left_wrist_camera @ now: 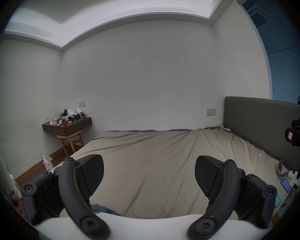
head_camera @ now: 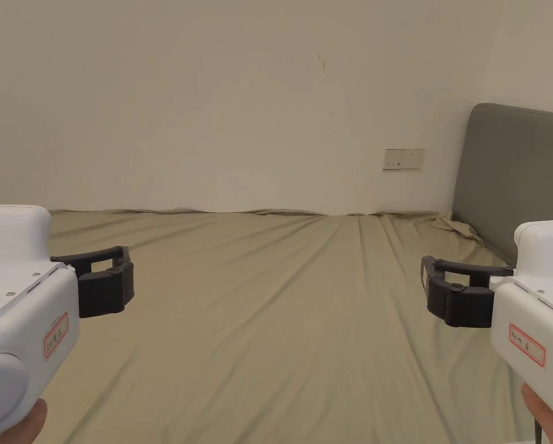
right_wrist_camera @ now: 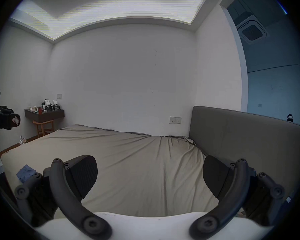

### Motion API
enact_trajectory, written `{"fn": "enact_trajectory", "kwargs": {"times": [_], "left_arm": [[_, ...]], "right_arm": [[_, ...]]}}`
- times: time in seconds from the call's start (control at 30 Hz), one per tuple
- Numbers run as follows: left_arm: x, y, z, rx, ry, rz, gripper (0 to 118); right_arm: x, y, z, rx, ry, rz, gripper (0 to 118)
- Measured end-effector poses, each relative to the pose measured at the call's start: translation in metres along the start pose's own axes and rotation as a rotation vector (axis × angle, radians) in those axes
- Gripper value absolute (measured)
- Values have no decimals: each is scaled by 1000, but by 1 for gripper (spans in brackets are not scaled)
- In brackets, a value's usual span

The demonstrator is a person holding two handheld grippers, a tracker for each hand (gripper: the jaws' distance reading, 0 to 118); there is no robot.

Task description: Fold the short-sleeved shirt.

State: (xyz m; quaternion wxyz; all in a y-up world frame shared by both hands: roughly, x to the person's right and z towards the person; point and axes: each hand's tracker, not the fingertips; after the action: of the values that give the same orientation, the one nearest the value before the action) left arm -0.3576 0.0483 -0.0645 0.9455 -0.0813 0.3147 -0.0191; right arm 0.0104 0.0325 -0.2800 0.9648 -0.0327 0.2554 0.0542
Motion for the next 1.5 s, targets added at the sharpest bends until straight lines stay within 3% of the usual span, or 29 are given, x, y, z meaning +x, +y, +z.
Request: {"fn": "enact_trajectory", "kwargs": {"times": [0.9, 0.97, 1.13, 1.23, 1.37, 1.5], "left_arm": [[-1, -4, -9, -48, 3, -18, 113], [-2, -5, -9, -45, 0, -11, 113], [-4, -6, -11, -52, -3, -10, 113], [-2, -5, -12, -58, -3, -18, 113], [-1, -3, -12, -48, -11, -10, 113], [0, -3, -13, -45, -17, -14, 113]], "right_arm": [[-2, 3, 3, 3, -7, 10, 118], [-1, 6, 3, -14, 17, -17, 118], [12, 10, 2, -45, 185, -211, 118], [16, 10, -3, -73, 187, -240, 118], [16, 10, -5, -78, 103, -289, 118], [14, 7, -5, -56, 27, -272, 118]]}}
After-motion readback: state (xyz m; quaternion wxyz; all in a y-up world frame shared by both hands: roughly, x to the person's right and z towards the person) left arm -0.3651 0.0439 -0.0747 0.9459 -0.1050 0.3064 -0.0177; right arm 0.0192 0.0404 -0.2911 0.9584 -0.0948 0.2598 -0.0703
